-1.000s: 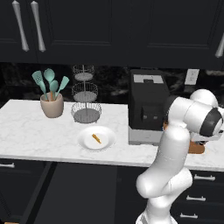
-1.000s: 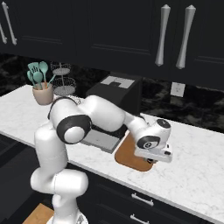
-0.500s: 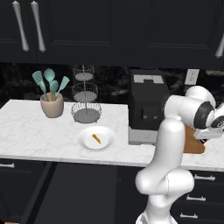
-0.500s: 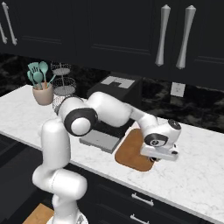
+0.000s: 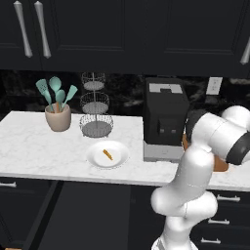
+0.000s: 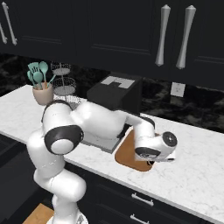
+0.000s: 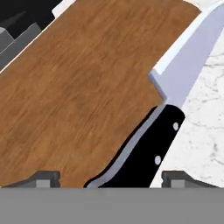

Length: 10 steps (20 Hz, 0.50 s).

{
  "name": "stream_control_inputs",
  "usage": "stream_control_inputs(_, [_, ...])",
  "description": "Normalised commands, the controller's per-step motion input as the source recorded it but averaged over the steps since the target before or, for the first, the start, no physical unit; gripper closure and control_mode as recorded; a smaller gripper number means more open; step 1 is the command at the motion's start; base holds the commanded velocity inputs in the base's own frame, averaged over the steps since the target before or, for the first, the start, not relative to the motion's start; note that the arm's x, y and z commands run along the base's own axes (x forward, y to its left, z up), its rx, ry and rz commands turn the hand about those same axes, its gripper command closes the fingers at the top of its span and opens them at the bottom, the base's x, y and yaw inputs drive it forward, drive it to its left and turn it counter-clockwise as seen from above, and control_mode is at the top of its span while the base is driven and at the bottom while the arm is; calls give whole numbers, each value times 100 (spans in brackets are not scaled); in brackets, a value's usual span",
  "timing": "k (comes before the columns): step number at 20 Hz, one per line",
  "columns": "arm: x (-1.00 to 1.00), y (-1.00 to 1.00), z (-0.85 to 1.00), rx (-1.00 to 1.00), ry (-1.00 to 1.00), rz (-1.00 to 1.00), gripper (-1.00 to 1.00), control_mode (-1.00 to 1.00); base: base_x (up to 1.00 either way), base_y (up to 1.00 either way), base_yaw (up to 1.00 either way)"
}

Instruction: Pick up the knife from the drawer and place it on the cutting board. Then place the meat from the plate to the cutting board.

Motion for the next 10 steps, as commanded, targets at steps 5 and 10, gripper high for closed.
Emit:
stream_control_inputs(5, [-31, 62, 17, -17, -31, 0, -100, -100, 0, 0, 0])
stream_control_inputs(10, [0, 69, 55, -15, -22, 1, -100, -100, 0, 0, 0])
